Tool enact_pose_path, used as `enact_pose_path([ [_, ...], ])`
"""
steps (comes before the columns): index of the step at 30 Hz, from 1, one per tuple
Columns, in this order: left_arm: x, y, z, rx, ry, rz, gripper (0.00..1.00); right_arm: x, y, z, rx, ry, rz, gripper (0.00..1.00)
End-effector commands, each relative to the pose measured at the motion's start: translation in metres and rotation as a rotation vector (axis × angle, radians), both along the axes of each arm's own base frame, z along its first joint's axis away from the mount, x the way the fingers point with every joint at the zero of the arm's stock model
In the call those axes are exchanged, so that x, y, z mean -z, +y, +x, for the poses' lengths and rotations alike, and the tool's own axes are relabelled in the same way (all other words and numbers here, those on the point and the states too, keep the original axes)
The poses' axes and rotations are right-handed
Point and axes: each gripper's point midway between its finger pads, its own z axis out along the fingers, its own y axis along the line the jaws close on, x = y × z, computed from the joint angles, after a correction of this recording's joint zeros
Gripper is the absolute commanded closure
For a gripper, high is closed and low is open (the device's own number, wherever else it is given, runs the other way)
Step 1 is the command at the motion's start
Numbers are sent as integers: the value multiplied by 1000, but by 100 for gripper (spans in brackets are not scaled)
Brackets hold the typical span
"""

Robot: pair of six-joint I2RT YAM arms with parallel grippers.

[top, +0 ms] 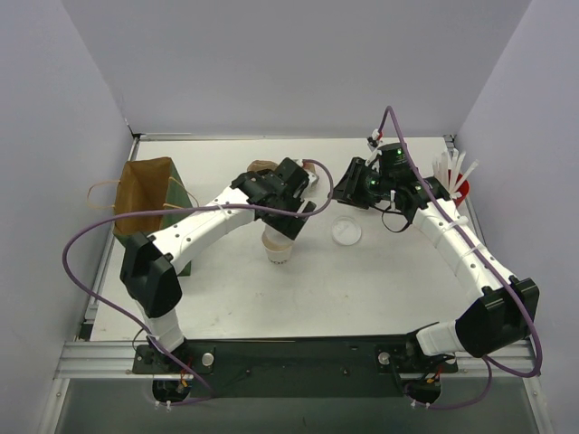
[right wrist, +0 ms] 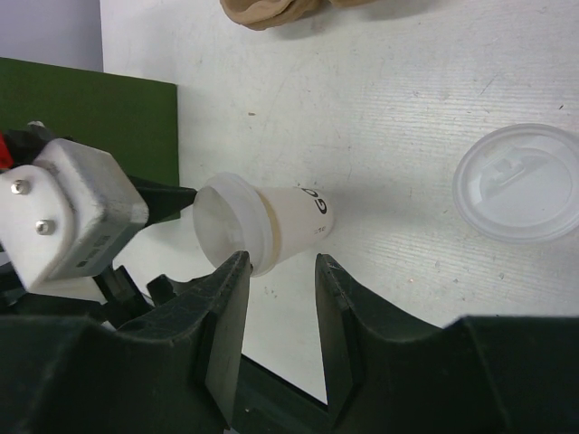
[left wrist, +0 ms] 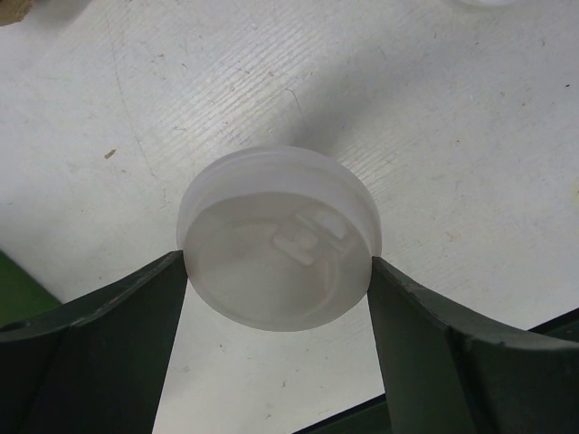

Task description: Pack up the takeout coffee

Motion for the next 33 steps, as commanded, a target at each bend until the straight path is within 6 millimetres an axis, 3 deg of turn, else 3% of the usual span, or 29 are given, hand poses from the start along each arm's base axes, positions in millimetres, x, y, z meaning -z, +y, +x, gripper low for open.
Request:
enact_pose_path([
  [1,2,9,-1,12,-7,108,28,3,-4,3,6,-18,-21,69],
  [7,-2,10,-3,10,-16,111,28,6,-4,3,5,-12,-24,69],
  [33,20,3,-10,38,46,110,28,5,-5,2,6,-13,-25,69],
])
